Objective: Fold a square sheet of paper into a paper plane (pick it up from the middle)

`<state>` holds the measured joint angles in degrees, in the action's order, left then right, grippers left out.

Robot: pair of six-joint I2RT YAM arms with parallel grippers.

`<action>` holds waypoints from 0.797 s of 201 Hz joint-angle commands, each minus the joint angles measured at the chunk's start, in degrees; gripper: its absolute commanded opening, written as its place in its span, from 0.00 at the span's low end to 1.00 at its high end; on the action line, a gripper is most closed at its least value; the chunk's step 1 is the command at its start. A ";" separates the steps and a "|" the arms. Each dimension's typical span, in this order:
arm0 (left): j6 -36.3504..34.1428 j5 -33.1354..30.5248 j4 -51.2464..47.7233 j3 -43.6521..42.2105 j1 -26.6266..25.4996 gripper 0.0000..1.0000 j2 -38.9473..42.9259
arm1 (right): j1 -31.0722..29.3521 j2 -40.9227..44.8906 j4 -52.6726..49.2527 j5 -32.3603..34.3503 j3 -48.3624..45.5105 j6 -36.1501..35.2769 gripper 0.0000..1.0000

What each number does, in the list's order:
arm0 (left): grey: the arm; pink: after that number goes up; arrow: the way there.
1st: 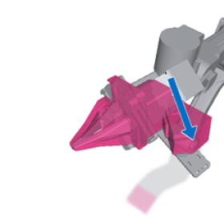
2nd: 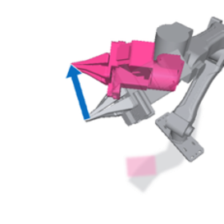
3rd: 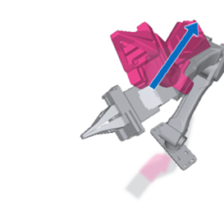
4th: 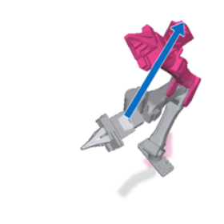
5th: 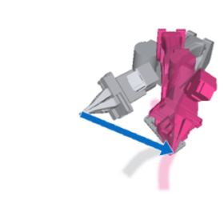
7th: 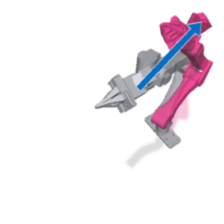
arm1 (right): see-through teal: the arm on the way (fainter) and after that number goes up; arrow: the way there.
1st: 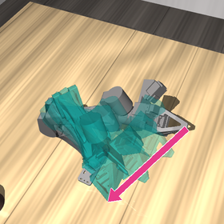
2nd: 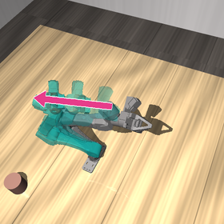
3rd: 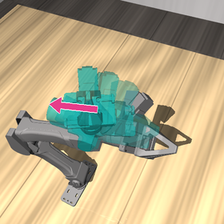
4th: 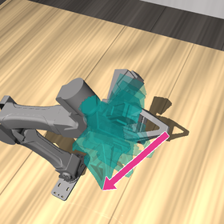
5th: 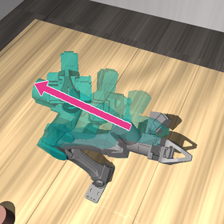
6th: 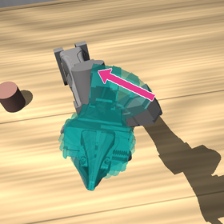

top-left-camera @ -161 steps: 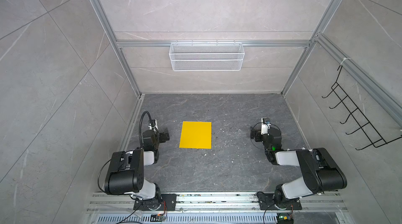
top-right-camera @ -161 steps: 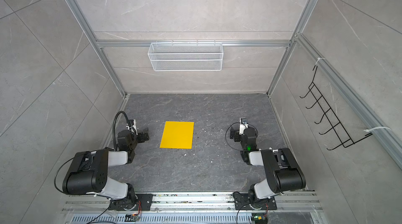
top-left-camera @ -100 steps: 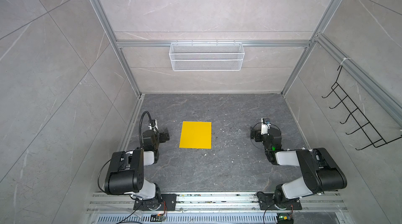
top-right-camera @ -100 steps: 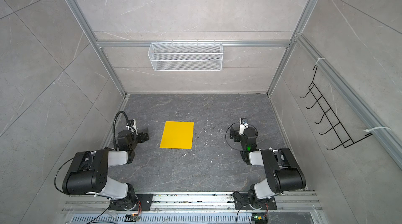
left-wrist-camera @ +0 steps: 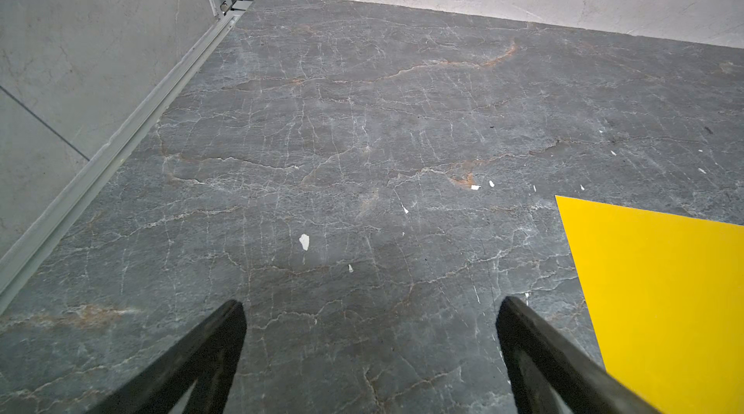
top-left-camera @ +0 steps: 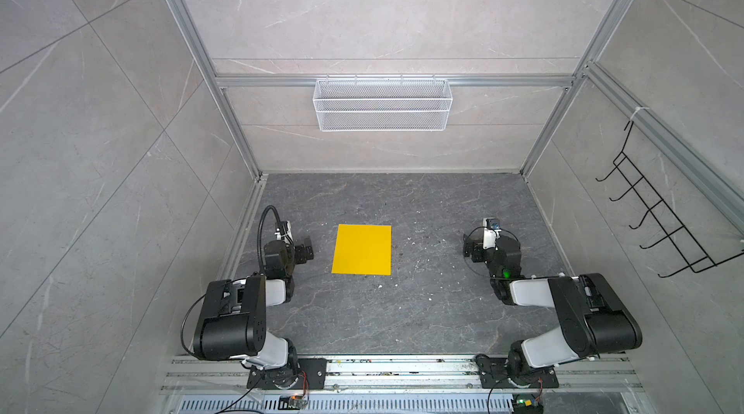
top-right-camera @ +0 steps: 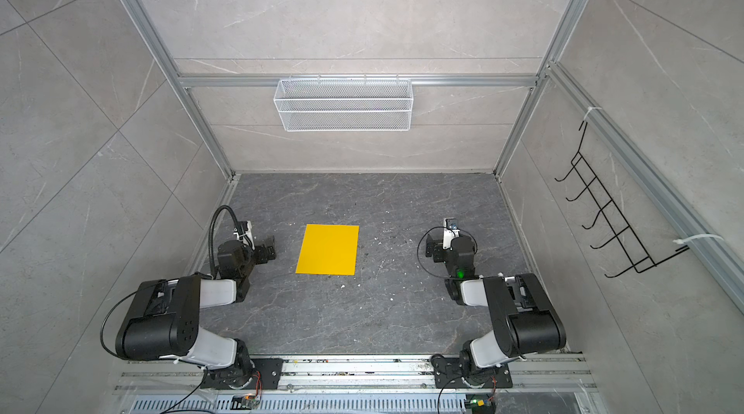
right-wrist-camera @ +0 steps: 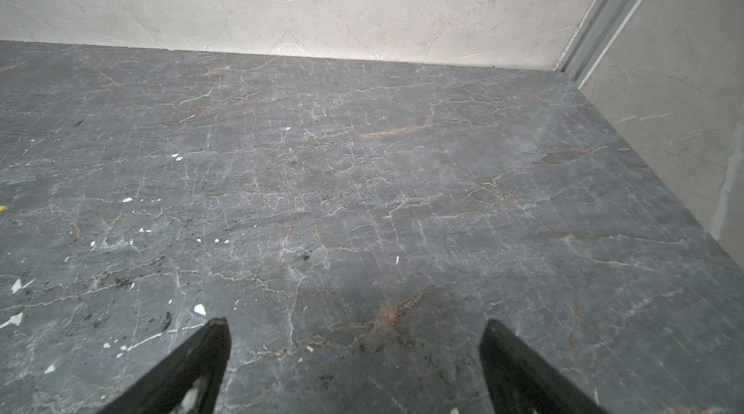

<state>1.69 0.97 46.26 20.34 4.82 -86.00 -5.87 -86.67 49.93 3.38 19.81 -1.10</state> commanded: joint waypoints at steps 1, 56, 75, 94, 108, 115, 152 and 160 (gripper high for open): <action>-0.73 -0.42 1.37 0.71 0.10 1.00 -0.04 | 0.20 -0.25 -0.68 -0.57 1.28 0.41 0.99; 1.12 -5.58 -5.10 1.29 0.01 1.00 7.22 | 0.24 7.16 -8.80 5.74 2.62 2.32 0.99; 1.45 -7.04 -12.34 3.01 -0.24 1.00 13.61 | -0.19 11.77 -19.58 8.43 7.11 3.40 0.99; 6.79 -9.71 -17.93 4.70 -0.42 1.00 20.12 | -0.42 15.28 -31.72 8.05 13.39 10.21 0.99; 12.39 -11.45 -25.47 7.83 -0.48 1.00 23.50 | -0.55 15.87 -40.58 3.13 19.05 13.86 0.99; 15.57 -12.66 -30.93 10.39 -0.44 1.00 24.46 | -0.70 15.15 -45.31 1.17 22.40 16.15 0.99; 24.67 -6.87 -50.73 20.54 -0.36 1.00 25.69 | -7.92 7.74 -60.07 -4.73 35.64 21.48 0.99; 25.99 -4.97 -53.08 21.93 -0.39 1.00 25.20 | -10.80 5.75 -62.42 -5.18 38.12 22.00 0.99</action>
<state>19.38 -8.14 8.34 37.80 4.49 -60.69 -10.31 -75.37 3.88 3.03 51.90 15.51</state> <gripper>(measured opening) 0.999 0.990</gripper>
